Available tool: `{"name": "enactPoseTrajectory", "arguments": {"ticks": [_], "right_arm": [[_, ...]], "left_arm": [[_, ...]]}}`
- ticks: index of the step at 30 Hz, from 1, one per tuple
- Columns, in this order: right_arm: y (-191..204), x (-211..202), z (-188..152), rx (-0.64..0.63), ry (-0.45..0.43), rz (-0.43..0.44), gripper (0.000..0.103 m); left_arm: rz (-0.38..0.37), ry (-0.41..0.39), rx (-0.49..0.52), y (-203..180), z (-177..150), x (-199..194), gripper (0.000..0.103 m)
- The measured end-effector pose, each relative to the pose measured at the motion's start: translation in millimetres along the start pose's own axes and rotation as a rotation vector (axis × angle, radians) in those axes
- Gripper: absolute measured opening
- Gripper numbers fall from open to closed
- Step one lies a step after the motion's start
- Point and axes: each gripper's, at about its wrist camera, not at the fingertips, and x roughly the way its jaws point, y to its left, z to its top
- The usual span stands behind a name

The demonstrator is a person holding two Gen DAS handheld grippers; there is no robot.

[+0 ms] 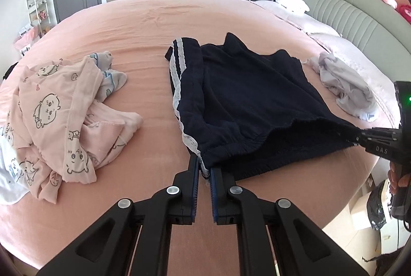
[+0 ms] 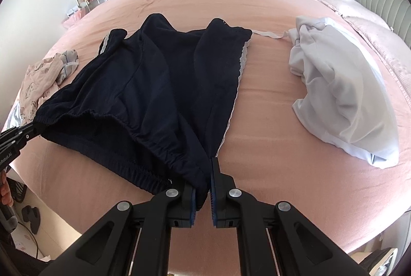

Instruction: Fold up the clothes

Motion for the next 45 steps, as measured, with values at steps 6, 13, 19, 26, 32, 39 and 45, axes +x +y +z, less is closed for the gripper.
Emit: {"name": "enactPoseTrajectory", "arguments": {"ticks": [6,13,19,26,32,39,45], "right_arm": [[-5.4,6.0,-0.9,0.03,0.032,0.032,0.006],[-2.7,-8.8,7.1,0.037,0.06,0.125,0.017],[-10.6,-23.4,16.3,0.12,0.088,0.238,0.03],[-6.7,-40.2,55.7,0.03,-0.006,0.162,0.032],[-17.2,-33.8,121.3,-0.018,-0.031,0.202,0.052],[-46.6,17.4,157.9,0.131,0.07,0.287,0.052],[-68.9,64.2,164.0,0.258,0.164,0.327,0.052]], "left_arm": [[-0.015,0.008,-0.02,4.7,-4.8,-0.5,0.008],[-0.019,-0.031,0.017,3.9,3.7,-27.4,0.01],[0.022,-0.05,0.063,3.8,8.4,-46.9,0.033],[0.063,-0.152,0.205,-22.8,33.9,-52.5,0.065],[0.063,-0.214,0.376,-74.6,64.6,-31.7,0.065],[-0.025,-0.152,0.44,-135.0,65.2,6.6,0.017],[0.051,-0.228,0.6,-183.6,32.1,-3.7,0.012]]}}
